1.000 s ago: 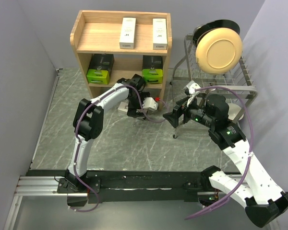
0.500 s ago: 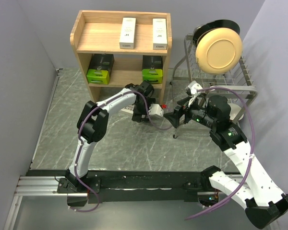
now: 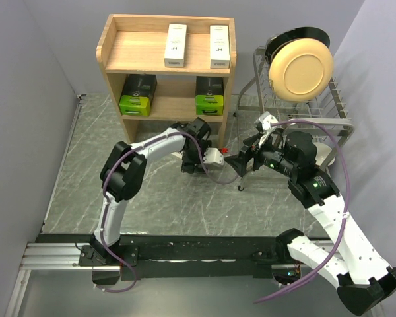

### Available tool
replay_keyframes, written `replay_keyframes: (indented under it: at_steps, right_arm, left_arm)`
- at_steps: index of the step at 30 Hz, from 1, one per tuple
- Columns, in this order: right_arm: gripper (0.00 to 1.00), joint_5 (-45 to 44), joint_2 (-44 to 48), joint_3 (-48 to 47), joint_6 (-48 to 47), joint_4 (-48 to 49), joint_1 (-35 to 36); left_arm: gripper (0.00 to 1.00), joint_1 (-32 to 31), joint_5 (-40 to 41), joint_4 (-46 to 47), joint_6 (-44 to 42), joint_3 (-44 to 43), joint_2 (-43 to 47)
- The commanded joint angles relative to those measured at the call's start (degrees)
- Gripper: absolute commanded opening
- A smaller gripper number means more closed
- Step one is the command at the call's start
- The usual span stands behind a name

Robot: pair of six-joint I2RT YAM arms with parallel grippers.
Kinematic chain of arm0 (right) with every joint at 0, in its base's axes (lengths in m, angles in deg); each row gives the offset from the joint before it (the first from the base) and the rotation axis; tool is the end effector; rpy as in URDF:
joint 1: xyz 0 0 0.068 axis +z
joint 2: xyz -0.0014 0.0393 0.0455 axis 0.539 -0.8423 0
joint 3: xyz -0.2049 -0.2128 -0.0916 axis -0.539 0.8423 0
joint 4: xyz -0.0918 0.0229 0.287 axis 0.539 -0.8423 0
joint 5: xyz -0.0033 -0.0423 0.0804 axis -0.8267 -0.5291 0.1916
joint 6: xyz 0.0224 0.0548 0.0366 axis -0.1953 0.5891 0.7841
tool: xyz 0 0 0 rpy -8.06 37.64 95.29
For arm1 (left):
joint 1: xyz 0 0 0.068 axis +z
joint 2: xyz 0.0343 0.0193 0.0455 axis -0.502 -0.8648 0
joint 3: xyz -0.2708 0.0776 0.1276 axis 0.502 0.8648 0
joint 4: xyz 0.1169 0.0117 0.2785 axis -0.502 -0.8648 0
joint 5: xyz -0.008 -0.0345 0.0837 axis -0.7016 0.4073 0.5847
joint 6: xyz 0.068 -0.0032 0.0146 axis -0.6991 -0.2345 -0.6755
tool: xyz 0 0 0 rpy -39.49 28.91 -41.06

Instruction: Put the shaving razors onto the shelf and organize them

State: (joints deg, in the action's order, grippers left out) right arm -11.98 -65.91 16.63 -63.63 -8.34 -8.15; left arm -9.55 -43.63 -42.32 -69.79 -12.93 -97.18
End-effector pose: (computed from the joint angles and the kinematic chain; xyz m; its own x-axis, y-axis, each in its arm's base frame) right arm 0.1884 0.1120 0.4142 -0.1630 -0.1074 -0.9808 -0.7575 0.6505 0.0547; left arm 0.3837 -0.3311 0.1781 0.1841 0.9359 -0.3002 0.9757 -0.1371 0.1708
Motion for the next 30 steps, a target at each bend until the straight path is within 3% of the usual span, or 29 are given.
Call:
replay_keyframes:
  at_steps: [1,9,14,19,22,25,29,30]
  right_arm:
    - [1.0,0.4,1.5,0.4,0.7,2.0,-0.6]
    - [1.0,1.0,1.9,1.0,1.3,2.6,-0.5]
    - [1.0,1.5,1.6,1.3,1.4,2.9,-0.4]
    - [1.0,2.2,1.5,1.6,1.0,3.2,-0.5]
    - [1.0,2.0,1.1,1.5,0.9,3.2,-0.5]
    - [1.0,2.0,1.0,1.3,1.0,3.5,-0.5]
    - [1.0,1.4,1.2,1.1,1.4,3.9,-0.5]
    - [1.0,1.2,1.3,1.0,1.4,3.6,-0.5]
  left_arm:
    - [0.88,-1.9,-3.4,-4.3,6.5,7.1,2.8]
    - [0.86,-4.5,-5.4,0.2,13.2,21.5,14.4]
    - [0.9,-5.4,-4.3,3.9,17.0,23.0,22.5]
    - [0.97,-4.4,-3.2,8.0,15.3,26.2,32.2]
    - [0.99,-3.7,1.8,11.2,15.0,28.1,33.3]
    - [1.0,-3.6,7.4,11.2,23.2,22.9,28.6]
    - [0.99,-4.5,11.6,13.3,51.0,19.5,25.7]
    - [0.99,-5.4,13.8,14.1,53.8,19.6,25.6]
